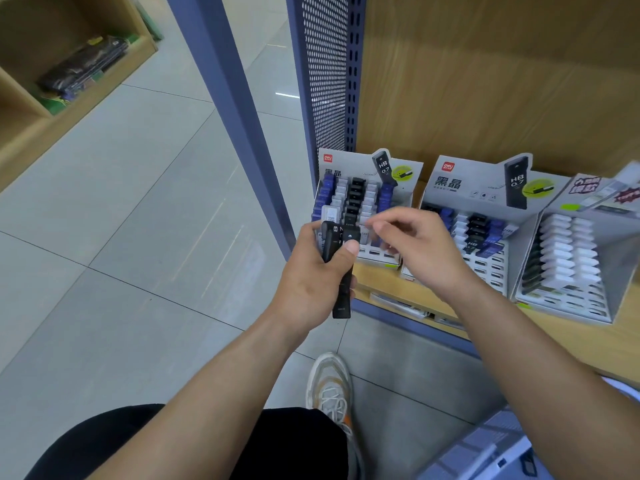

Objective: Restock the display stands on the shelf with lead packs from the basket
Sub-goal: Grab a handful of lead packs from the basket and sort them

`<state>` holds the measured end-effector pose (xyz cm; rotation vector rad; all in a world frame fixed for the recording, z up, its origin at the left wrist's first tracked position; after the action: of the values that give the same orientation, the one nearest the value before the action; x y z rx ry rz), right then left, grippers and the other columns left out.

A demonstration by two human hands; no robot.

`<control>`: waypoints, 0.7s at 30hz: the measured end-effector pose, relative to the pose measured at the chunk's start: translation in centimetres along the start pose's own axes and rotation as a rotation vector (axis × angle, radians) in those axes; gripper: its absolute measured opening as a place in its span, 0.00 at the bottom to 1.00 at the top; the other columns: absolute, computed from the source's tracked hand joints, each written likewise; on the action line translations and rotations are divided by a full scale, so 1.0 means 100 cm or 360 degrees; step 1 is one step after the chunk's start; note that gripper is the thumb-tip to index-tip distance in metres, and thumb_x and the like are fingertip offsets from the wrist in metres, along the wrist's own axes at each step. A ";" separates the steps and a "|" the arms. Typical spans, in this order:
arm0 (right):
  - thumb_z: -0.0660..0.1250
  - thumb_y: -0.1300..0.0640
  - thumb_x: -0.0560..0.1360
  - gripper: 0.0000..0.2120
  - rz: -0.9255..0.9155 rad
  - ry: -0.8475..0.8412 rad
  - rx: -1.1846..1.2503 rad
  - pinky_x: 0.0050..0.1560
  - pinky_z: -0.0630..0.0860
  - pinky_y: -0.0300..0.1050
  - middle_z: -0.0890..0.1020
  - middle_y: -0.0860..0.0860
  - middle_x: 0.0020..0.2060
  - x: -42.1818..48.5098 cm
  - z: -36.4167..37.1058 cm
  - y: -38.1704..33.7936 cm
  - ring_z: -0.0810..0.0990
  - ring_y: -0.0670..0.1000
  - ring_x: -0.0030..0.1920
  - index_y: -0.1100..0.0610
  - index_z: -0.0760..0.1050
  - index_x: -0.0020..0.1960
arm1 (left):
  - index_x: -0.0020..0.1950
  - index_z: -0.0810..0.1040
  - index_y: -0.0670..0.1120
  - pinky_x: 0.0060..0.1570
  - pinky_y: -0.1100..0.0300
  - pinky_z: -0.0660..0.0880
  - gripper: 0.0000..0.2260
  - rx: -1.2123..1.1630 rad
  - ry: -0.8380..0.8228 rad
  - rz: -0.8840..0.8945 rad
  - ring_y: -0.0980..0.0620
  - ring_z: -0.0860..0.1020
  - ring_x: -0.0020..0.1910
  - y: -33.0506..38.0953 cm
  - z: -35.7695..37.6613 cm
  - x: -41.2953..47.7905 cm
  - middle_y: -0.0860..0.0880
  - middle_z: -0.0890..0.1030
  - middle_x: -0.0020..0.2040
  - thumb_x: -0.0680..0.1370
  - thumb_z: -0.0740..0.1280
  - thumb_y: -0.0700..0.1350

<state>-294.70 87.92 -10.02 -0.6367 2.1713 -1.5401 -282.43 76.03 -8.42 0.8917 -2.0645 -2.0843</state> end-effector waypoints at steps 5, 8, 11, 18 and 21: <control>0.69 0.57 0.79 0.06 0.0138 -0.0227 0.0326 0.40 0.77 0.40 0.83 0.51 0.35 -0.031 -0.007 -0.010 0.79 0.50 0.37 0.56 0.82 0.46 | 0.62 0.69 0.52 0.35 0.59 0.78 0.11 0.0068 -0.0187 0.0085 0.52 0.79 0.34 0.007 0.022 -0.005 0.49 0.80 0.41 0.82 0.67 0.48; 0.69 0.60 0.78 0.05 0.0277 -0.0268 0.0509 0.40 0.77 0.42 0.81 0.53 0.34 -0.036 -0.015 -0.010 0.78 0.49 0.35 0.59 0.82 0.45 | 0.63 0.69 0.50 0.33 0.61 0.77 0.12 0.0078 -0.0256 0.0097 0.50 0.79 0.35 0.014 0.035 -0.009 0.45 0.80 0.43 0.82 0.67 0.48; 0.68 0.62 0.78 0.05 0.0289 -0.0249 0.0544 0.40 0.77 0.42 0.80 0.54 0.33 -0.039 -0.026 -0.013 0.78 0.49 0.34 0.60 0.82 0.45 | 0.64 0.69 0.47 0.32 0.63 0.77 0.13 0.0047 -0.0297 0.0102 0.50 0.78 0.36 0.020 0.046 -0.011 0.44 0.79 0.43 0.83 0.66 0.46; 0.69 0.59 0.77 0.06 0.0194 -0.0115 0.0318 0.37 0.70 0.38 0.78 0.53 0.37 -0.045 -0.049 -0.016 0.73 0.47 0.36 0.61 0.81 0.45 | 0.57 0.72 0.45 0.32 0.62 0.76 0.06 0.0041 -0.0384 0.0132 0.52 0.78 0.34 0.026 0.065 -0.011 0.50 0.77 0.38 0.83 0.66 0.45; 0.71 0.55 0.77 0.06 0.0125 -0.0031 0.0252 0.42 0.72 0.38 0.80 0.52 0.41 -0.046 -0.058 -0.015 0.76 0.43 0.40 0.57 0.82 0.43 | 0.56 0.73 0.45 0.30 0.64 0.75 0.05 0.0054 -0.0394 0.0160 0.56 0.77 0.31 0.032 0.073 -0.012 0.49 0.78 0.36 0.83 0.65 0.46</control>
<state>-294.03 94.60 -6.46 -0.5068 2.0107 -1.6372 -285.78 82.77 -5.52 0.5428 -2.2141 -2.2093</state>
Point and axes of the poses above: each hand's wrist, its own x-axis towards the middle knuckle, its own z-axis out of the palm, y = z × x, the point moved 6 cm from there along x, towards the middle knuckle
